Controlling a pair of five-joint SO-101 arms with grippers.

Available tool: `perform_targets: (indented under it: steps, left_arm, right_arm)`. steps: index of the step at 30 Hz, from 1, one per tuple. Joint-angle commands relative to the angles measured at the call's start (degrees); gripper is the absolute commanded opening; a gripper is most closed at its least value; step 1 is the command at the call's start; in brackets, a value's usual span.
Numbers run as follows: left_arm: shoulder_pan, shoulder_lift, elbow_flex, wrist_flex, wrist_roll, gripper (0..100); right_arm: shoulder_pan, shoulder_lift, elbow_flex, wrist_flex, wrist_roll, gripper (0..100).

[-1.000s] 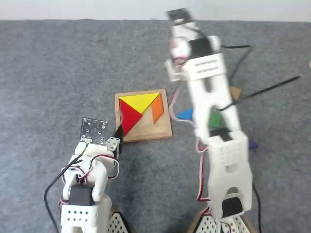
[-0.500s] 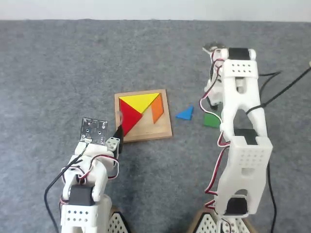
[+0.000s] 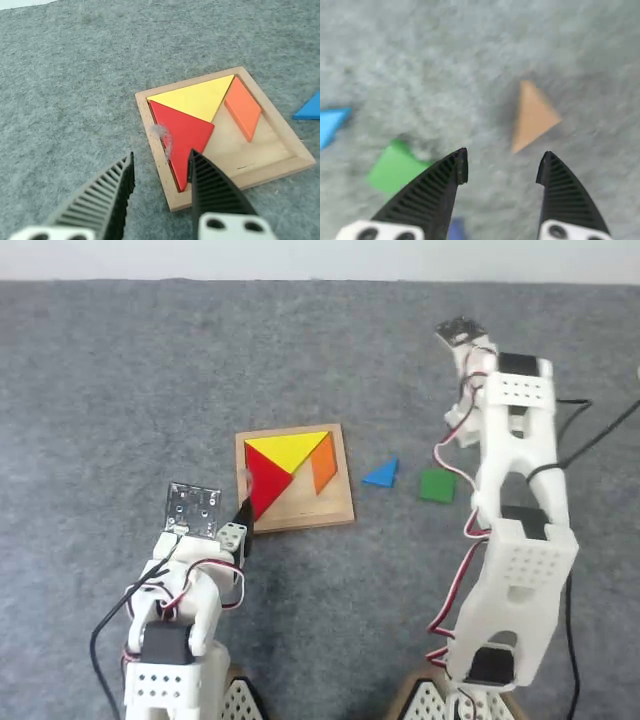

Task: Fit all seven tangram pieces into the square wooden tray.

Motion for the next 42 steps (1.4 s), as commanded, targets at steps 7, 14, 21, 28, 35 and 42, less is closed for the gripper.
perform_targets:
  steps: [7,14,21,28,35,42]
  left_arm:
    - [0.3,-0.6,-0.3,0.4,0.1,17]
    - [0.3,-0.6,-0.3,0.4,0.1,17]
    - [0.3,-0.6,-0.3,0.4,0.1,17]
    - [0.3,-0.6,-0.3,0.4,0.1,17]
    - [0.3,-0.6,-0.3,0.4,0.1,17]
    - [0.0,-0.6,-0.3,0.4,0.1,17]
  right_arm:
    - [0.4,3.8,-0.7,-9.3,12.7,23.5]
    - [2.6,10.3,-4.4,-11.7,14.9,23.5]
    - [3.8,17.9,-12.1,-7.4,12.8,22.7]
    - [3.7,19.1,-16.8,3.3,12.9,1.1]
    - [2.3,19.0,-26.5,15.3,10.3,1.3]
    - [0.6,18.8,-46.2,28.5,1.6,1.7]
